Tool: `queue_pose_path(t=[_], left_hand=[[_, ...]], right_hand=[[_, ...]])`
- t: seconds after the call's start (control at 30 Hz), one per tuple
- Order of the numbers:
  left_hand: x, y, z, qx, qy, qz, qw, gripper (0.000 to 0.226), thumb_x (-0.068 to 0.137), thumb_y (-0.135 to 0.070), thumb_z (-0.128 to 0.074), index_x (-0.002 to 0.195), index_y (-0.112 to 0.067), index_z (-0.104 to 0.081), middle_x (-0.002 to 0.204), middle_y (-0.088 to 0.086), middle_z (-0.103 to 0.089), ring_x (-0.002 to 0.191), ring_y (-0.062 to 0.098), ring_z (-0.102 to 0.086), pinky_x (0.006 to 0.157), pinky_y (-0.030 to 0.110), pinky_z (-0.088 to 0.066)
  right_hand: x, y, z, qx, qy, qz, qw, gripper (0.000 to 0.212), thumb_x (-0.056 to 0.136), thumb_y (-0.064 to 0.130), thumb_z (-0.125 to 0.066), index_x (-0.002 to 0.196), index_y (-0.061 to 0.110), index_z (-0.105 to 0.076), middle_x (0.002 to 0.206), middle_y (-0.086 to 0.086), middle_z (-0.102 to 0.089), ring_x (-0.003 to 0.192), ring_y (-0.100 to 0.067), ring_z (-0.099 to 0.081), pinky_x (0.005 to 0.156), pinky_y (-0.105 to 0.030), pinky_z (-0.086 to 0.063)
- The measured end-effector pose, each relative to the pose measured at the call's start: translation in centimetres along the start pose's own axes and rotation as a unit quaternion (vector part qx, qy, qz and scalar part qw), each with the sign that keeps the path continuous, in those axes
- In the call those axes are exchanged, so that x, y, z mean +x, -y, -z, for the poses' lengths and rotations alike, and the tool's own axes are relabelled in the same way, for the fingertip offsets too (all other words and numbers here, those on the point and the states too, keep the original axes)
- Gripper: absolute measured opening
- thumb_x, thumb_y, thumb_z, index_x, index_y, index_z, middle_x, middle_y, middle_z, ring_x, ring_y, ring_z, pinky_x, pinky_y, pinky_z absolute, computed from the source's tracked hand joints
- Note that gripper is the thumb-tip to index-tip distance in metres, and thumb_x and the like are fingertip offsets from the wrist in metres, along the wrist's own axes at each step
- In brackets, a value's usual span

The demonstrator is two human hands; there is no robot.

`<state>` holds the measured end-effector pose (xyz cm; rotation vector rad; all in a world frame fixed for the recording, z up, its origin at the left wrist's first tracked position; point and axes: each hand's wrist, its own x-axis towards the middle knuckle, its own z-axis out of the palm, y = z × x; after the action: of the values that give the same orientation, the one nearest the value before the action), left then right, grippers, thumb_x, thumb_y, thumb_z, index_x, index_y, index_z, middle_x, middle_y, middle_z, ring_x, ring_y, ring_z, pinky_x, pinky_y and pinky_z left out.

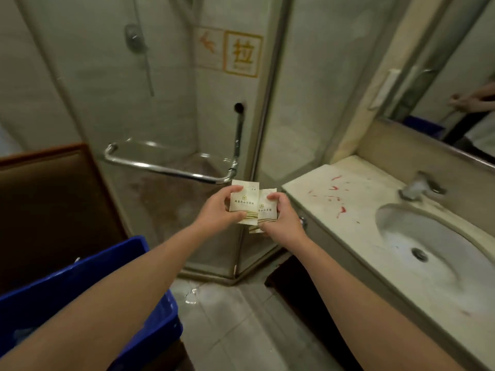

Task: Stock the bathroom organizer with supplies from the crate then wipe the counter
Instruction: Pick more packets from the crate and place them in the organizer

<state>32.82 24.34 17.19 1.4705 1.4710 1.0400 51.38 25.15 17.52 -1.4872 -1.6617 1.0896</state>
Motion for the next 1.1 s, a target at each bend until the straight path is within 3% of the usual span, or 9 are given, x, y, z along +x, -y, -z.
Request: queue_pose_path(t=[0.2, 0.3, 0.4, 0.53, 0.67, 0.73, 0.83, 1.0, 1.1], left_hand=[[3.5, -3.3, -5.6, 0.014, 0.116, -0.055, 0.992, 0.067, 0.072, -0.01, -0.082, 0.13, -0.028, -0.054, 0.103, -0.01, -0.06, 0.068, -0.009, -0.061, 0.061, 0.01, -0.048], [4.5, -5.2, -8.6, 0.025, 0.17, -0.082, 0.982, 0.067, 0.071, -0.016, -0.083, 0.129, -0.033, -0.053, 0.106, -0.011, -0.058, 0.071, -0.004, -0.061, 0.062, 0.011, -0.049], [4.8, -6.7, -11.4, 0.032, 0.22, -0.109, 0.969, 0.067, 0.071, -0.019, -0.084, 0.129, -0.034, -0.053, 0.106, -0.008, -0.059, 0.076, 0.004, -0.062, 0.069, 0.019, -0.054], [4.3, -8.2, -15.0, 0.038, 0.286, -0.14, 0.947, 0.067, 0.072, -0.019, -0.083, 0.13, -0.032, -0.052, 0.106, -0.008, -0.06, 0.082, 0.01, -0.067, 0.076, 0.027, -0.056], [2.7, -9.4, -18.3, 0.035, 0.356, -0.163, 0.919, 0.065, 0.075, -0.018, -0.08, 0.132, -0.03, -0.051, 0.108, -0.001, -0.061, 0.084, 0.018, -0.07, 0.084, 0.032, -0.056], [1.6, -9.9, -19.7, 0.027, 0.387, -0.171, 0.906, 0.065, 0.076, -0.016, -0.079, 0.132, -0.029, -0.05, 0.109, -0.001, -0.061, 0.081, 0.015, -0.071, 0.08, 0.029, -0.057], [0.0, -10.5, -21.6, 0.007, 0.425, -0.177, 0.888, 0.064, 0.077, -0.011, -0.078, 0.133, -0.025, -0.05, 0.106, -0.003, -0.061, 0.068, 0.004, -0.069, 0.062, 0.016, -0.053], [-2.1, -11.6, -24.7, -0.006, 0.464, -0.178, 0.868, 0.064, 0.077, -0.009, -0.078, 0.133, -0.024, -0.051, 0.105, 0.0, -0.06, 0.068, 0.01, -0.068, 0.06, 0.019, -0.053], [-3.0, -12.4, -26.7, -0.006, 0.475, -0.184, 0.861, 0.065, 0.077, -0.009, -0.078, 0.134, -0.024, -0.05, 0.108, 0.004, -0.06, 0.072, 0.018, -0.068, 0.064, 0.028, -0.057]], right_hand=[[-2.6, -1.1, 5.9, 0.047, -0.103, -0.06, 0.992, 0.066, 0.069, 0.0, -0.067, 0.112, 0.042, -0.04, 0.103, 0.005, -0.063, 0.078, -0.017, -0.07, 0.057, -0.031, -0.058], [-4.5, -1.8, 8.5, 0.057, -0.16, -0.077, 0.982, 0.065, 0.07, 0.001, -0.068, 0.117, 0.037, -0.041, 0.103, 0.008, -0.059, 0.08, -0.016, -0.069, 0.062, -0.032, -0.06], [-6.6, -2.6, 10.4, 0.073, -0.209, -0.09, 0.971, 0.064, 0.072, -0.003, -0.066, 0.121, 0.031, -0.04, 0.108, 0.005, -0.057, 0.09, -0.02, -0.068, 0.076, -0.045, -0.06], [-10.1, -3.3, 12.2, 0.086, -0.253, -0.122, 0.956, 0.073, 0.069, -0.01, -0.062, 0.121, 0.034, -0.037, 0.111, 0.004, -0.058, 0.087, -0.016, -0.066, 0.065, -0.028, -0.057], [-13.8, -4.0, 13.2, 0.094, -0.297, -0.145, 0.939, 0.074, 0.068, -0.005, -0.065, 0.124, 0.034, -0.037, 0.113, 0.001, -0.058, 0.083, -0.015, -0.065, 0.063, -0.026, -0.054], [-15.4, -4.3, 13.5, 0.097, -0.326, -0.151, 0.928, 0.072, 0.067, 0.003, -0.071, 0.125, 0.031, -0.037, 0.113, 0.001, -0.058, 0.081, -0.013, -0.064, 0.065, -0.026, -0.054], [-17.5, -4.9, 14.0, 0.097, -0.361, -0.163, 0.913, 0.068, 0.072, 0.005, -0.073, 0.125, 0.03, -0.038, 0.115, 0.0, -0.057, 0.087, -0.015, -0.066, 0.073, -0.031, -0.057], [-20.2, -5.7, 15.4, 0.071, -0.388, -0.186, 0.9, 0.067, 0.074, 0.003, -0.07, 0.123, 0.034, -0.037, 0.117, 0.001, -0.057, 0.085, -0.01, -0.065, 0.059, -0.013, -0.047], [-21.4, -6.3, 16.8, 0.053, -0.401, -0.201, 0.892, 0.069, 0.075, 0.003, -0.069, 0.126, 0.036, -0.034, 0.116, 0.006, -0.055, 0.089, -0.009, -0.065, 0.062, -0.015, -0.049]])
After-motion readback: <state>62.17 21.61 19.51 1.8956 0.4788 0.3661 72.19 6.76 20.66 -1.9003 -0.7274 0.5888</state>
